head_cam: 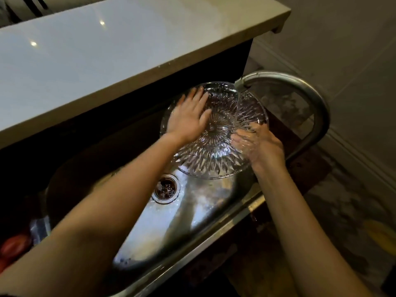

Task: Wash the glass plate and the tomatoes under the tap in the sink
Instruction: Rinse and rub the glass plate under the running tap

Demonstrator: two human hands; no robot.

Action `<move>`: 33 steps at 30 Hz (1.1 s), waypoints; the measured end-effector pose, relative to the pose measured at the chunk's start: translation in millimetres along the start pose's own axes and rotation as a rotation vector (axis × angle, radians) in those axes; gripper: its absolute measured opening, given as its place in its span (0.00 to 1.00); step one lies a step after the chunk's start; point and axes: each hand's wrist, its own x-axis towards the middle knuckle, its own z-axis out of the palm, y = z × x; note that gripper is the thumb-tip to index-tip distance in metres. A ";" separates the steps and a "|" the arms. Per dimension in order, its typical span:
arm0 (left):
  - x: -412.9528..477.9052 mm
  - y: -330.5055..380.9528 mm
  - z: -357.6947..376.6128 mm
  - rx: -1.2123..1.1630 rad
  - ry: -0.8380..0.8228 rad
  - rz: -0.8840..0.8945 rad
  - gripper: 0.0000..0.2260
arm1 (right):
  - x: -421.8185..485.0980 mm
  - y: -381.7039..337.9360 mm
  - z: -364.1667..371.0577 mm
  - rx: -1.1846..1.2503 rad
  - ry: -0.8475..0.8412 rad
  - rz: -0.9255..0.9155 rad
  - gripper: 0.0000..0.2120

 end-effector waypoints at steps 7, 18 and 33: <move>-102.1 62.0 31.2 -0.165 -0.060 0.241 0.23 | 4.1 6.6 0.7 -0.063 0.001 0.023 0.16; -35.5 -4.0 15.7 -0.211 -0.053 -0.206 0.25 | -2.8 5.2 -6.6 -0.162 0.032 -0.091 0.15; -50.2 21.0 -58.8 -2.128 -0.269 -0.928 0.22 | -25.5 61.8 1.0 -1.158 -0.479 -0.951 0.23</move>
